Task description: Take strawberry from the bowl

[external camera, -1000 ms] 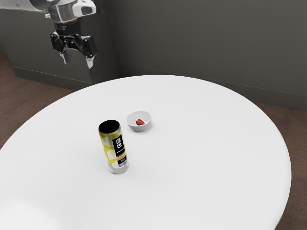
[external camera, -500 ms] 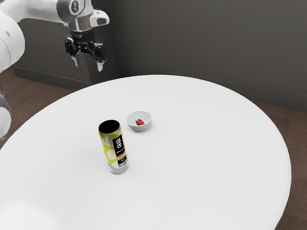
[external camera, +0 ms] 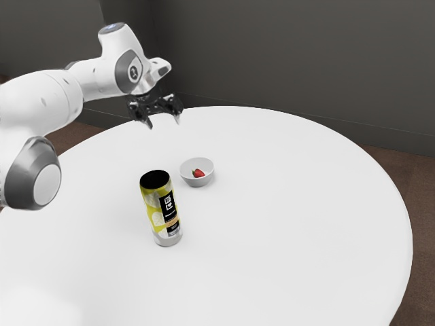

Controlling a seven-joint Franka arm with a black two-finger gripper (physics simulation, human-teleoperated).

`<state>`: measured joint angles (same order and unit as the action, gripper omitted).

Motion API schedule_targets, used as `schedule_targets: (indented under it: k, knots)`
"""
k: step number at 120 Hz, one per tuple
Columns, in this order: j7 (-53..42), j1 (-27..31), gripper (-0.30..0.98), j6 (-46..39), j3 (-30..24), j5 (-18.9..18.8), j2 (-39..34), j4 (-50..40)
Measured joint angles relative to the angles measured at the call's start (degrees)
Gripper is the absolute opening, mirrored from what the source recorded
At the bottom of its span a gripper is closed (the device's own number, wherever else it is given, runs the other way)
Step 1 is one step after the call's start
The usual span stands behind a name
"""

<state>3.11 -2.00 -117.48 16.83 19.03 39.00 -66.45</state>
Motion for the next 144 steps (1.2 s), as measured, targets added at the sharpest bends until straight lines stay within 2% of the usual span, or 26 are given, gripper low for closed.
schedule_targets:
  k: [7,16,41,64,83,107,144]
  knots:
    - [3.0,0.0,0.69,-2.4,0.0,3.9,0.8,-0.9]
    - [6.9,0.0,0.69,-4.8,-0.4,6.9,2.1,-0.2]
    - [21.5,0.1,0.69,-4.6,-0.3,9.5,5.8,0.1]
    - [35.6,0.0,0.67,-1.9,-3.6,5.5,6.5,0.0]
    - [45.3,0.0,0.43,-0.9,-4.7,2.9,7.0,0.2]
    - [54.5,0.1,0.26,-0.5,-4.8,2.2,10.5,4.3]
    - [63.9,0.8,0.19,-1.3,-5.0,2.5,16.2,9.2]
